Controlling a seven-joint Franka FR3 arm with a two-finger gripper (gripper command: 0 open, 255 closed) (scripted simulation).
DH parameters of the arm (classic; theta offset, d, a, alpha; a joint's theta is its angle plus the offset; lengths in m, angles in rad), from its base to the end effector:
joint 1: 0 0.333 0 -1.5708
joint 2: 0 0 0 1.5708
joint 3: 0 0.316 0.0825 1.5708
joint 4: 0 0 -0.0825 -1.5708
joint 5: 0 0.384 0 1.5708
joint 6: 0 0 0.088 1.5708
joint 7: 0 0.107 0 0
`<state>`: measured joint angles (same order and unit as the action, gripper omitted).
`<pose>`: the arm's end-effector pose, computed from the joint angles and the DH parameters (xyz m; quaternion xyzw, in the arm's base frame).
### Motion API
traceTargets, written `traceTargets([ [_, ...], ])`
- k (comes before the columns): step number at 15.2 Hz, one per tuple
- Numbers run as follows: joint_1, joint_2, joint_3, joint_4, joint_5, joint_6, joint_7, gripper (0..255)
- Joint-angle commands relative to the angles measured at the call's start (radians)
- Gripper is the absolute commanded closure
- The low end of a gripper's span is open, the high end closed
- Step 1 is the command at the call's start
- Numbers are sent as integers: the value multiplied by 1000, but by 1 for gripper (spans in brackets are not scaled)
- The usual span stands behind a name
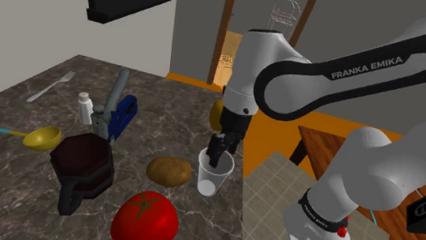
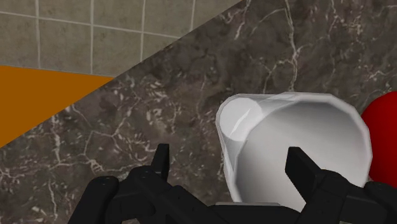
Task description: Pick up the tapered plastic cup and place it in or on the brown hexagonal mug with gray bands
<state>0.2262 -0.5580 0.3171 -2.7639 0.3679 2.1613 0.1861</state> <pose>0.2949 0.1827 0.3640 -0.9964 -0.0459 0.0450 0.0546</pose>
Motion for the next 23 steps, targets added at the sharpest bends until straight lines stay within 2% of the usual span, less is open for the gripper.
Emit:
traceTargets([
  [1, 2, 6, 3, -6, 3, 13, 0, 0],
  [7, 2, 6, 3, -6, 3, 13, 0, 0],
  [8, 2, 6, 3, -6, 3, 13, 0, 255],
  [17, 2, 6, 3, -6, 3, 13, 0, 255],
  [23, -2, -47, -14, 43, -16, -89, 13, 255],
])
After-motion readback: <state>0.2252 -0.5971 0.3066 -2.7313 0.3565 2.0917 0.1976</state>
